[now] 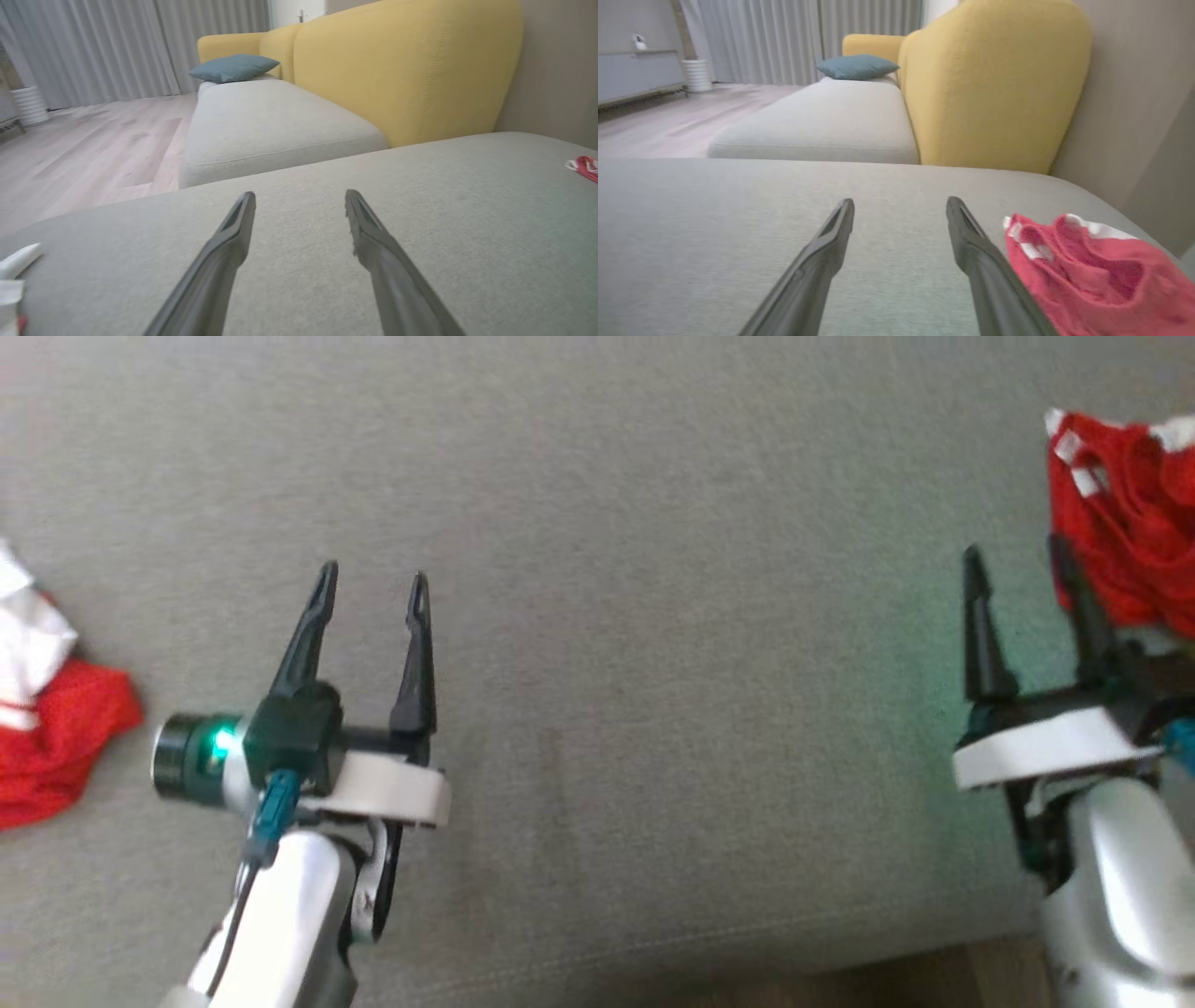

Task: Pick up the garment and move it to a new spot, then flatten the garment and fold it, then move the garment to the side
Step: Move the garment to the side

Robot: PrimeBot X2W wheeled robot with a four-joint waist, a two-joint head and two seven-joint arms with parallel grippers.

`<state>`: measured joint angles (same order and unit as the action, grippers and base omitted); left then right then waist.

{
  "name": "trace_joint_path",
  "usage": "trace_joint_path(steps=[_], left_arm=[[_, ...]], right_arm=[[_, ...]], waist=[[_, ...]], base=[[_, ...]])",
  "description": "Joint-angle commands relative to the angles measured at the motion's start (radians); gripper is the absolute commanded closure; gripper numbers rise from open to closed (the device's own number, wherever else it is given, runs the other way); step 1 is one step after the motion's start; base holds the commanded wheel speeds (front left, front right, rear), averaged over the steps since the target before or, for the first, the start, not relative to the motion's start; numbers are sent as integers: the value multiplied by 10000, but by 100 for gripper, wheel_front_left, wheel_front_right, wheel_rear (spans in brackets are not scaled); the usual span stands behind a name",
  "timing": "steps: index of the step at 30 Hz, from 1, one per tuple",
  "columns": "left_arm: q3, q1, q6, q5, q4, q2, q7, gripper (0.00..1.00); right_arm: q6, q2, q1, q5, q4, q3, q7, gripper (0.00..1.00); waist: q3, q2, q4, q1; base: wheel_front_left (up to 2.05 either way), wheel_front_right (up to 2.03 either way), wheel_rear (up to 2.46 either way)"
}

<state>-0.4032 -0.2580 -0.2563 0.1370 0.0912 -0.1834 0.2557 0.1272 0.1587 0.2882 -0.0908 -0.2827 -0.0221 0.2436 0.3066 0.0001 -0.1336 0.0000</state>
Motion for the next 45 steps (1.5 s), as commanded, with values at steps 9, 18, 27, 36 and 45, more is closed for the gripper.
trace_joint_path(steps=[9, 18, 27, 36, 45], left_arm=[[883, 1061, -386, 332, -521, -226, 59, 0], [1143, 2037, -436, 600, -494, -364, 60, 0], [1137, 2673, -495, 727, -461, -478, 25, 0], [1065, 2945, -539, 764, -518, -591, -156, 0], [980, 2929, -551, 767, -545, -674, -258, 0]], right_arm=[[35, -762, -1370, -36, 1682, -186, -448, 0], [35, -1027, -2763, -318, 2703, -251, -1363, 0], [35, -1075, -3572, -451, 3371, -238, -1827, 0], [35, -1082, -3862, -808, 3511, -297, -1907, 0], [35, -1083, -3894, -958, 3494, -307, -1906, 0]], waist=[[-1286, -1, 1145, 0], [-2214, -1, 1331, 0], [-2839, -1, 1216, 0], [-3110, -1, 1149, 0], [-3141, -1, 1170, 0]], base=[[0, 0, 0], [0, 0, 0], [0, 0, 0], [0, 0, 0], [0, 0, 0]])
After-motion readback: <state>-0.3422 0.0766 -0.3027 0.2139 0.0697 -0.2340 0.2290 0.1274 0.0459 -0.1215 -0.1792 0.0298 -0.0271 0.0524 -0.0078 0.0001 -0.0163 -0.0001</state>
